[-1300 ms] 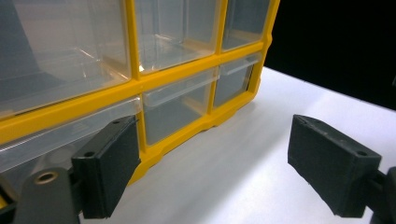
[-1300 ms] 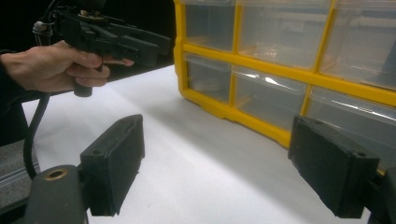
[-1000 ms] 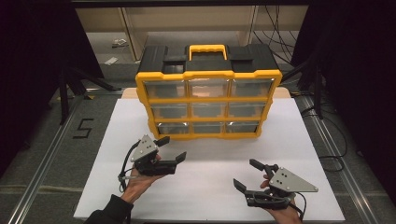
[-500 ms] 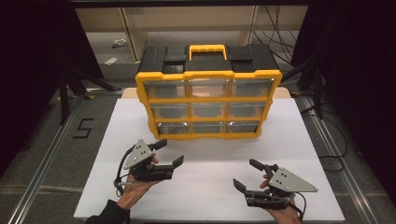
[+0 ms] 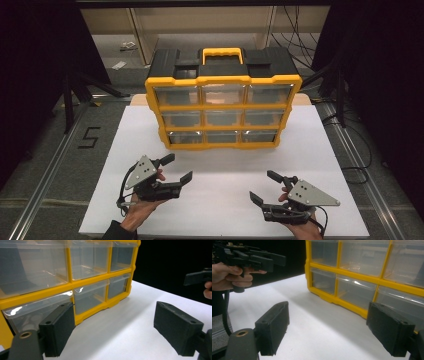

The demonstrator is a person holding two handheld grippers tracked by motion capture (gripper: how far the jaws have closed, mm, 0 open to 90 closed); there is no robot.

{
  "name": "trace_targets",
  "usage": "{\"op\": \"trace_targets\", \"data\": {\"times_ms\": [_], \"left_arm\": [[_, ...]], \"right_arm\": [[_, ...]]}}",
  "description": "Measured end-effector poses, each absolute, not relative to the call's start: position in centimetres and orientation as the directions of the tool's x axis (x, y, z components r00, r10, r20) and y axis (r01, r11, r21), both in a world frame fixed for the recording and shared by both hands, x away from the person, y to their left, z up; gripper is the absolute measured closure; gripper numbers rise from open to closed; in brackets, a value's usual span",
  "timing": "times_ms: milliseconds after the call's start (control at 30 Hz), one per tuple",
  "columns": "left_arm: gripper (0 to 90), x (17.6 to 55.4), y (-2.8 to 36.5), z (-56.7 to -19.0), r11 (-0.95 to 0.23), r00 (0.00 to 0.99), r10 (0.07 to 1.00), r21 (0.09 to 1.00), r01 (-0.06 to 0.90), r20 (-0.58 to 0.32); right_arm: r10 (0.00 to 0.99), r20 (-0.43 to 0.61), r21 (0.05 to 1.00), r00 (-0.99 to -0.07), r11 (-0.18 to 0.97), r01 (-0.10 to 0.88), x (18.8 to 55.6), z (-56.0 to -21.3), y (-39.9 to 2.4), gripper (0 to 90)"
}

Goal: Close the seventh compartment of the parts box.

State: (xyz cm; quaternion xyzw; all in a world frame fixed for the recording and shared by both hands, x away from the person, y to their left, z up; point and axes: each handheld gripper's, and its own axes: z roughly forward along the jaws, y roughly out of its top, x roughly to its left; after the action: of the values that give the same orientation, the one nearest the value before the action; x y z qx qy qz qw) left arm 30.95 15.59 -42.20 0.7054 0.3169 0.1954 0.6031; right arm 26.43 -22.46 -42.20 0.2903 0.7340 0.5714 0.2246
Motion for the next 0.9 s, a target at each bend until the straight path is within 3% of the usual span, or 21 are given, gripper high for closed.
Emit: {"op": "trace_targets", "data": {"times_ms": [900], "left_arm": [[16.8, 28.7, 15.7, -42.5, -0.078, 0.731, 0.678, 0.98, 0.184, -0.083]], "right_arm": [[0.686, 0.0, 0.97, -0.727, 0.178, 0.167, 26.3, -42.2, -22.4, 19.4]]}}
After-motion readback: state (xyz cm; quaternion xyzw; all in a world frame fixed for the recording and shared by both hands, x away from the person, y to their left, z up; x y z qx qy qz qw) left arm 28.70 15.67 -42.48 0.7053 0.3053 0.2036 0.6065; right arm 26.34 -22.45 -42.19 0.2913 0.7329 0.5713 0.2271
